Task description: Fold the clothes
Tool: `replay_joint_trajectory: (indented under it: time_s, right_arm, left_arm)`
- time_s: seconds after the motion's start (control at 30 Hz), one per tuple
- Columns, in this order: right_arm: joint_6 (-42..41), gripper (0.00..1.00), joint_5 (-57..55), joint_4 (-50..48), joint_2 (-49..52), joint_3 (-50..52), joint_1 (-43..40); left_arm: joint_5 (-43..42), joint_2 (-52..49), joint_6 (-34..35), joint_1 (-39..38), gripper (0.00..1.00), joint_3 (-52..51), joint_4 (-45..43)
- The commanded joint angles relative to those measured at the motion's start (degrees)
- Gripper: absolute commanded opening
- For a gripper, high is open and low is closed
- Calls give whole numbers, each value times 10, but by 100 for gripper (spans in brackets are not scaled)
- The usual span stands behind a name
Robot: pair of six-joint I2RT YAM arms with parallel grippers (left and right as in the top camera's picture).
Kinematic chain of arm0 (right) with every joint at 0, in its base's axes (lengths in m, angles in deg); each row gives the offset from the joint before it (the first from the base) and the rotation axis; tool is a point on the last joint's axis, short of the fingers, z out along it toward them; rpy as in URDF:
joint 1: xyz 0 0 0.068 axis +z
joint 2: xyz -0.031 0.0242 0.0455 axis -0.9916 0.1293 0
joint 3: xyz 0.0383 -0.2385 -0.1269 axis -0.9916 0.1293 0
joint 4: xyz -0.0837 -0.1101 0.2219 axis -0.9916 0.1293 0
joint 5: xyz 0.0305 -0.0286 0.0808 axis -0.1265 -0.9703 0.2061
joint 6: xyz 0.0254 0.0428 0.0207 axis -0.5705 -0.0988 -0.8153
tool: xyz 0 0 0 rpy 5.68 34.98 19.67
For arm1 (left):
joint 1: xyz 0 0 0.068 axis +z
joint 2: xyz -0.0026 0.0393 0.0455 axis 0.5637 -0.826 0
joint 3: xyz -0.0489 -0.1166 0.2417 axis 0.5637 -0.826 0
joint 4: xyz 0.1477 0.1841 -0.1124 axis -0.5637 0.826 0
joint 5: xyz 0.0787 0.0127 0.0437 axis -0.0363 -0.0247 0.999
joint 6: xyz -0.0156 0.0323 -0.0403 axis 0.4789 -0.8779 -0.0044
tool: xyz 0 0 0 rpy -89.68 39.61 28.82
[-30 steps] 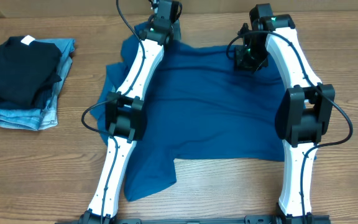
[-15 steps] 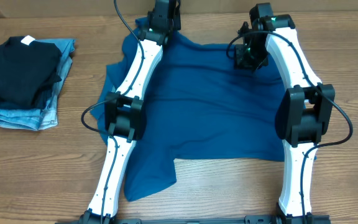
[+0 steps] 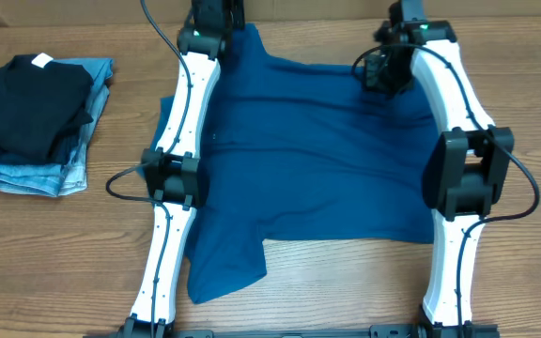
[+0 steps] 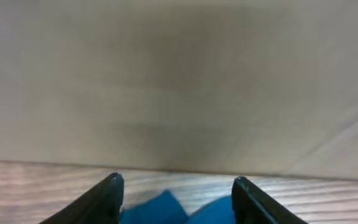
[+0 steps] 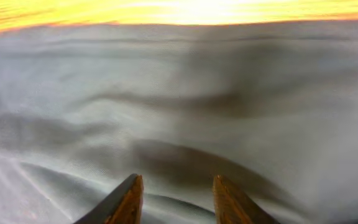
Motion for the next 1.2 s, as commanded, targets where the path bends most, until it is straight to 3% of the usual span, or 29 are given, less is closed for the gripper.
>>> replay_joint_trajectory:
  time_s: [0.0,0.1,0.27,0.4,0.57,0.73,0.97,1.17]
  right_arm:
    - [-26,51,-27,11,-16,-61,-49]
    - [-7,57,-38,4,-16,-65,-102]
    - [71,57,4,-16,-13,-63,-176]
    - [116,58,120,-54,-5,-38,-217]
    - [143,55,142,-60,45,-35,-213]
    - [125,43,144,-86,89,-35,-202]
    - [111,44,144,-117,105,-35,-203]
    - [105,52,144,-115,105,-56,-204]
  left_arm:
    - [-35,77,-5,-15,57,26,116]
    - [-71,80,11,-22,59,23,255]
    - [-73,80,12,-18,62,14,357]
    - [-68,80,11,-17,69,-9,365]
    - [-68,80,11,-8,72,-36,363]
    - [-68,80,11,-5,71,-59,346]
    - [-68,80,11,-3,71,-61,346]
    - [-68,80,11,-3,71,-61,346]
